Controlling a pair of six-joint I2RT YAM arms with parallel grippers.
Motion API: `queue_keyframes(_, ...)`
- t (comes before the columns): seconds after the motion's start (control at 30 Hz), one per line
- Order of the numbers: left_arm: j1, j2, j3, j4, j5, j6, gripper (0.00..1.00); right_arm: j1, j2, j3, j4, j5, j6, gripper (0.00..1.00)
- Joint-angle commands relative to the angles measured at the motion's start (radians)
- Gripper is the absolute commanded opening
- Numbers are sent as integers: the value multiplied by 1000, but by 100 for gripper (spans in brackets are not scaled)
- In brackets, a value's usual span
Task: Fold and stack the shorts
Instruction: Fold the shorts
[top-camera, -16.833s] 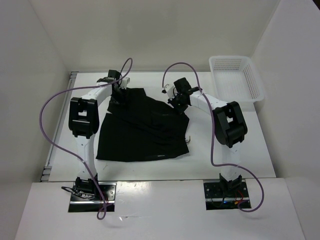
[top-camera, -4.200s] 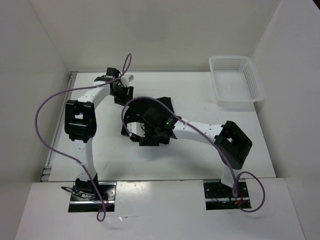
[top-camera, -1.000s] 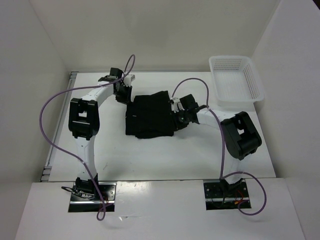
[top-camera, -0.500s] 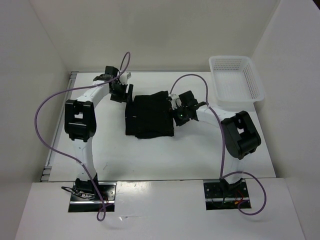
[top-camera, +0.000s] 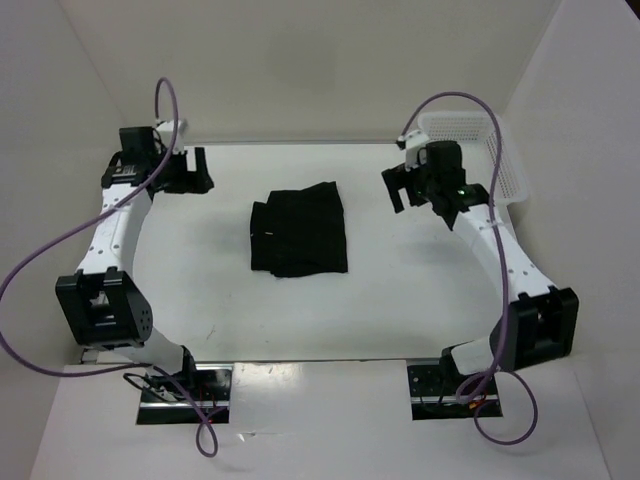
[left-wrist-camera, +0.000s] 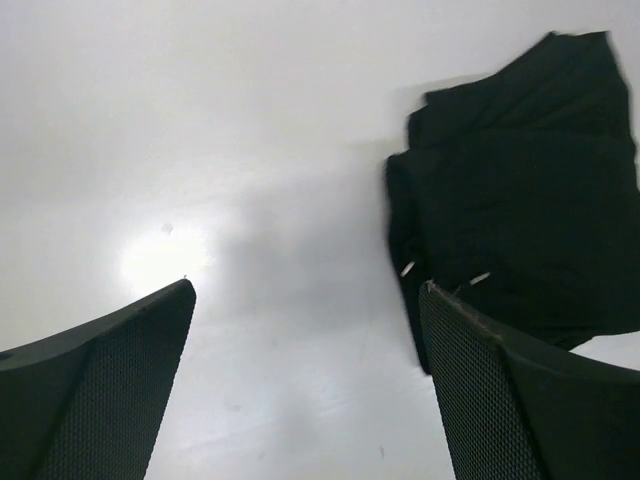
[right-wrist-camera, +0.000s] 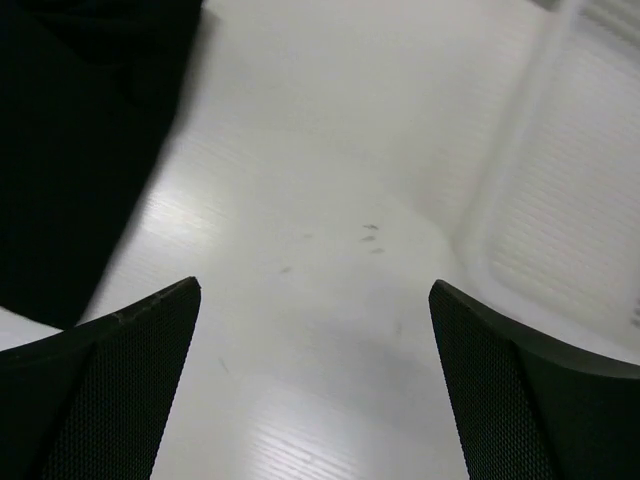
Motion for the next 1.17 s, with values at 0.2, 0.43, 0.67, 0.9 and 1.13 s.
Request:
queue_keyframes(0.2, 85, -118, -276, -48, -120, 4, 99, -249, -358, -184, 36, 162, -71, 100)
queue_keyframes(0.43, 112, -279, -388, 29, -111, 4, 99, -300, -585, -321, 5, 112, -37, 100)
queue_keyframes(0.67, 112, -328, -410, 20, -139, 4, 99, -309, -710, -414, -16, 67, -14, 100)
queue_keyframes(0.9, 112, -338, -420, 20, -139, 4, 99, -309, -754, -447, -16, 46, -14, 100)
queue_keyframes(1.13, 112, -347, -420, 20, -139, 4, 99, -309, -774, -468, -26, 24, -14, 100)
